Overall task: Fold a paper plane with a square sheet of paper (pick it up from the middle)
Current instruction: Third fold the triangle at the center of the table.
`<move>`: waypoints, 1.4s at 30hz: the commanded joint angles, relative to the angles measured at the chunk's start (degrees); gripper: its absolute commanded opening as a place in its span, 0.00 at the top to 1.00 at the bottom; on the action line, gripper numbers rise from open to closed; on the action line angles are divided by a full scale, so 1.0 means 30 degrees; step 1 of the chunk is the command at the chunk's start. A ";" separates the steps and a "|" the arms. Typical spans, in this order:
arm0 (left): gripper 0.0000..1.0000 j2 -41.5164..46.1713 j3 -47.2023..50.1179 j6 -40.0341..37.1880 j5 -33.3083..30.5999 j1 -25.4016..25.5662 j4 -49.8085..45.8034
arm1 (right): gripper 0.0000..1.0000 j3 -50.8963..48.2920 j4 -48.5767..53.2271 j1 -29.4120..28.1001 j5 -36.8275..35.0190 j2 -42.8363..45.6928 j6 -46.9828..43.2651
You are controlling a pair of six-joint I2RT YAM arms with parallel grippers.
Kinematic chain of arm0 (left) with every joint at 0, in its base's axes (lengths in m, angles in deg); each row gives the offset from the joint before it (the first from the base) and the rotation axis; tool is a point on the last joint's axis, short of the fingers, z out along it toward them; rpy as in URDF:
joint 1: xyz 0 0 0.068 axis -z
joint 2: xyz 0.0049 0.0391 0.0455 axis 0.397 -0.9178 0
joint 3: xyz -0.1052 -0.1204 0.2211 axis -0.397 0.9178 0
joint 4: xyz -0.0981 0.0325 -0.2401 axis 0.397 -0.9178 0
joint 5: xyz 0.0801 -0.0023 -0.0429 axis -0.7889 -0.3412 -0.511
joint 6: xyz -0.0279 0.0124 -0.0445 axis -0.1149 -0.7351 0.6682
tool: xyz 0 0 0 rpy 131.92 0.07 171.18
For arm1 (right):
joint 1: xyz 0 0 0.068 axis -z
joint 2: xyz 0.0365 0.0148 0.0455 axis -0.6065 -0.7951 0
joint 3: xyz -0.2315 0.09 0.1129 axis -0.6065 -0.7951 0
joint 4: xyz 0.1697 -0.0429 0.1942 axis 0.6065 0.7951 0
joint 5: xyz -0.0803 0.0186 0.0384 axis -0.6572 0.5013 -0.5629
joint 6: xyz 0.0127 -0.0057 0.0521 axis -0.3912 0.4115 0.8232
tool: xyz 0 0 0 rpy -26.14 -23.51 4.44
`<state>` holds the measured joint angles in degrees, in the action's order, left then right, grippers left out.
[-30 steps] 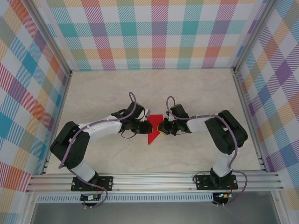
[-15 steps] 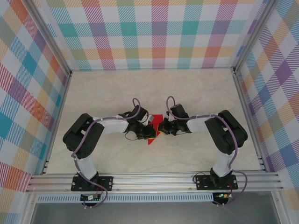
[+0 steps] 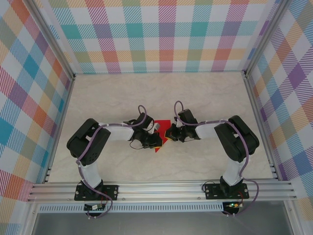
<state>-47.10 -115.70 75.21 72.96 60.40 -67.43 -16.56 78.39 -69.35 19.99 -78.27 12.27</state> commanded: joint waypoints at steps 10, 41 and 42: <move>0.92 0.1535 0.1977 -0.0787 -0.0562 -0.0151 -0.2627 | 0.99 -0.0005 0.2185 -0.0141 -0.1204 -0.0716 -0.0501; 0.84 0.5549 -0.0169 -0.1666 -0.2767 -0.0737 -0.4437 | 0.76 0.1773 0.4998 0.0197 -0.2308 0.2999 -0.1208; 0.84 0.5239 -0.0495 -0.1798 -0.2973 -0.0737 -0.4438 | 0.73 0.1504 0.4940 0.0358 -0.2304 0.3186 -0.1126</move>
<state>-30.45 -114.74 71.54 66.69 59.07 -79.78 -11.75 90.55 -69.15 15.20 -70.97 9.60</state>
